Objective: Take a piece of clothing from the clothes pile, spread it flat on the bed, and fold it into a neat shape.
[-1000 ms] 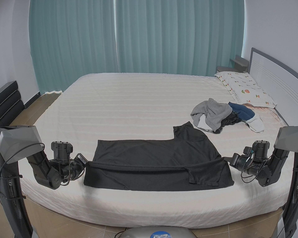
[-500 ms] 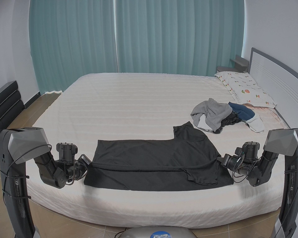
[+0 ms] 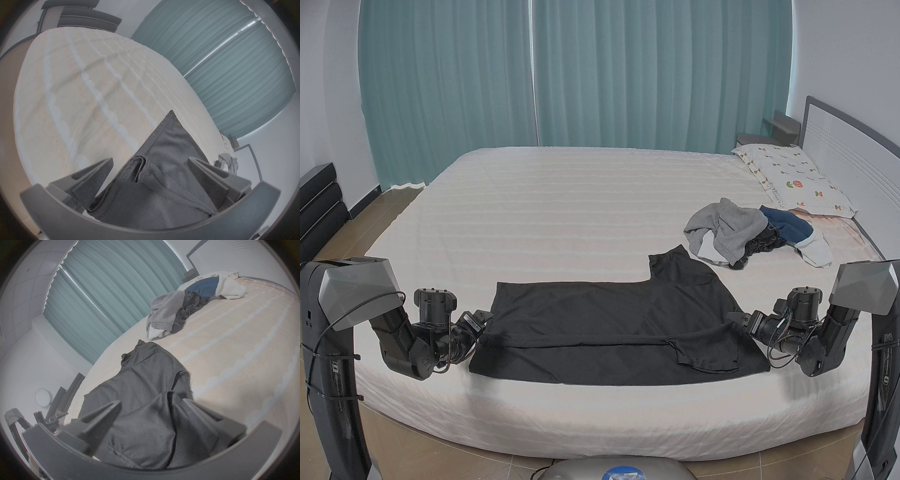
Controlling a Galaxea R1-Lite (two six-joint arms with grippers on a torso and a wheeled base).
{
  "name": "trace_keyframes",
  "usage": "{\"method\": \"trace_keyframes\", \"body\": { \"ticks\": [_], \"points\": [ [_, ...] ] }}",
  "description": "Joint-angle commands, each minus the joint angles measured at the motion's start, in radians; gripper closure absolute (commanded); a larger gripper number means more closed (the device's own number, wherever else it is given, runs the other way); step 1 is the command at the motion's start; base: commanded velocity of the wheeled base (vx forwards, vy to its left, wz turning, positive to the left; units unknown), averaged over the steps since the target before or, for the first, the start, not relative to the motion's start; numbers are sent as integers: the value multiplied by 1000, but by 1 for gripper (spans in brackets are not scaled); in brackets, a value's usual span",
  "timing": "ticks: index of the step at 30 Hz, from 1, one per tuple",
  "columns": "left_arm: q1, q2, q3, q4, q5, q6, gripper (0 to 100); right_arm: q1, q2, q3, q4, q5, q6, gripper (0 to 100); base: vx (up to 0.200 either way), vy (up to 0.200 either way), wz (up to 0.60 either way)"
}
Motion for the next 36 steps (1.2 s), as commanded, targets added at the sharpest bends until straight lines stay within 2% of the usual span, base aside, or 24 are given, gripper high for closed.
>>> {"method": "trace_keyframes", "body": {
  "ticks": [1, 5, 12, 19, 27, 33, 36],
  "points": [
    [5, -11, -7, 0, -3, -81, 0, -15, -59, 0, 0, 2, 128, 0, 0, 0, 0],
    [8, -31, 13, 0, -4, -104, 0, -15, -111, 42, 0, 13, 214, 0, 0, 0, 0],
    [2, -109, 59, 3, -46, -129, 0, -6, -145, 103, 0, 56, 220, 0, 0, 0, 0],
    [-46, -80, 47, 12, -52, -121, 0, -3, -131, 95, 2, 57, 220, 0, 0, 0, 0],
    [-87, -57, 27, 42, -31, -87, 0, -1, -114, 88, 2, 57, 220, 0, 0, 0, 0],
    [-96, -8, -34, 35, 43, -86, 0, 4, -105, 94, 0, 57, 220, 0, 0, 0, 0],
    [-98, -2, -42, 35, 54, -86, 0, 4, -105, 94, 0, 57, 220, 0, 0, 0, 0]
  ]
}}
